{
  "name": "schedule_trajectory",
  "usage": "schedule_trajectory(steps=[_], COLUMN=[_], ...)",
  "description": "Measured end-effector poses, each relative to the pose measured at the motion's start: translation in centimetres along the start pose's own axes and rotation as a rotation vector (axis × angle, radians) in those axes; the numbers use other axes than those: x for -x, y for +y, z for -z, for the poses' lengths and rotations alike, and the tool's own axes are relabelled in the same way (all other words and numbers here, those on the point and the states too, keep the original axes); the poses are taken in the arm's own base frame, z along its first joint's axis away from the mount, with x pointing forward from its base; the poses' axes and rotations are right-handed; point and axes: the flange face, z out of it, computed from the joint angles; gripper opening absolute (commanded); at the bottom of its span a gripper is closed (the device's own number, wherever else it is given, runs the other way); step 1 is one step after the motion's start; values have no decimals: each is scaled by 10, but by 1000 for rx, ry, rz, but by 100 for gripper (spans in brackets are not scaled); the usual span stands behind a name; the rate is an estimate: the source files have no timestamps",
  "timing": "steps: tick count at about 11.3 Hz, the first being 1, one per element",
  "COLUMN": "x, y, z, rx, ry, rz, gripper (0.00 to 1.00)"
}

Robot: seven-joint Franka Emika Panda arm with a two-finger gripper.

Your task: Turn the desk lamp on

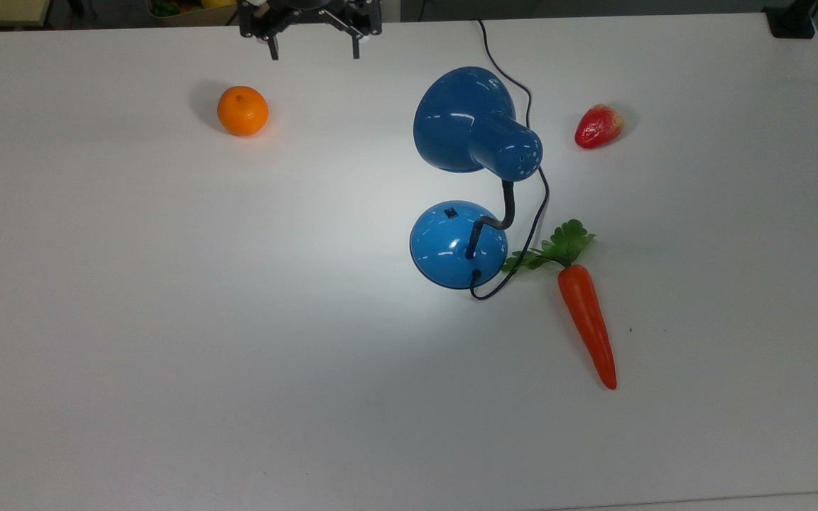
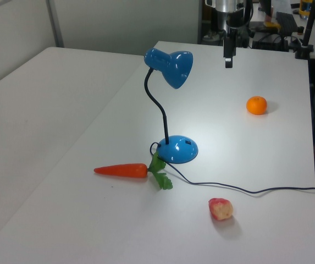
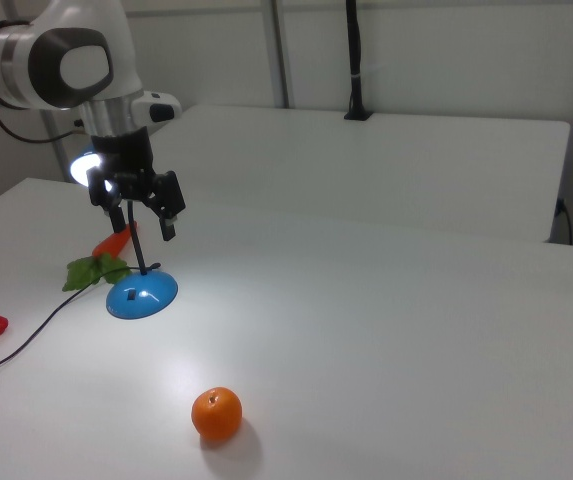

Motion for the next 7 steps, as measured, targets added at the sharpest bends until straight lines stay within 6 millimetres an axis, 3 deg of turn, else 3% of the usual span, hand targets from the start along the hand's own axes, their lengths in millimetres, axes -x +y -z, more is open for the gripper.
schedule_trajectory(steps=[3, 7], x=[10, 15], y=[23, 26], z=[17, 23], rx=[-7, -9], ry=[20, 18], rz=[-76, -102], gripper=[100, 100])
